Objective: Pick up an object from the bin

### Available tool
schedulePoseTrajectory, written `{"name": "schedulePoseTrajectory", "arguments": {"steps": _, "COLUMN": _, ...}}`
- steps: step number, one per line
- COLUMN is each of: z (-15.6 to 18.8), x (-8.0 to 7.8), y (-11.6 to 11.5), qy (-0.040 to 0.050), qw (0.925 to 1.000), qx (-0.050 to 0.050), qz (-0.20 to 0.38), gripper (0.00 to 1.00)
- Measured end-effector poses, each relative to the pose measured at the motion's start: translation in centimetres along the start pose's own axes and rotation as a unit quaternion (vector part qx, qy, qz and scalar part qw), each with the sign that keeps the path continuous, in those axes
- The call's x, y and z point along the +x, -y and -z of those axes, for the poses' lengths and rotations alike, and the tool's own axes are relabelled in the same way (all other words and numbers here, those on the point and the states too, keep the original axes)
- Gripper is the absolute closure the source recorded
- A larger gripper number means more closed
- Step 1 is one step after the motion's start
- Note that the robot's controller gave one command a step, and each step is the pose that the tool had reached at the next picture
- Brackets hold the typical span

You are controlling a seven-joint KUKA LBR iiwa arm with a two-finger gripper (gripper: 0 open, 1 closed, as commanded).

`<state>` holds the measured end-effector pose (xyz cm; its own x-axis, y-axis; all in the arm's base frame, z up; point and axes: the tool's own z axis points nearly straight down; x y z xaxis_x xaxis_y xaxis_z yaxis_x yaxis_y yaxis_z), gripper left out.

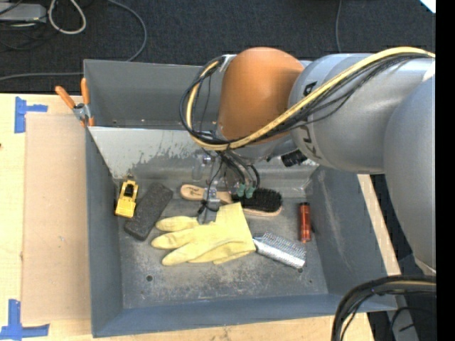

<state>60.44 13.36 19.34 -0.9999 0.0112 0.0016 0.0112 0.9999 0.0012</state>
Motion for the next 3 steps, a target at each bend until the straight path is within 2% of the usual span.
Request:
{"name": "schedulePoseTrajectory", "arguments": {"steps": 1, "z": 0.1, "x": 0.1, "y": -1.9, "qy": 0.0004, "qw": 0.9857, "qx": -0.001, "qz": 0.168, "gripper": 0.00}}
{"name": "schedulePoseTrajectory", "arguments": {"steps": 2, "z": -6.2, "x": 2.1, "y": 4.7, "qy": -0.0030, "qw": 0.9999, "qx": 0.001, "qz": 0.015, "gripper": 0.00}}
{"name": "schedulePoseTrajectory", "arguments": {"steps": 3, "z": -7.4, "x": 6.2, "y": -2.2, "qy": 0.0008, "qw": 0.9901, "qx": -0.003, "qz": 0.140, "gripper": 0.00}}
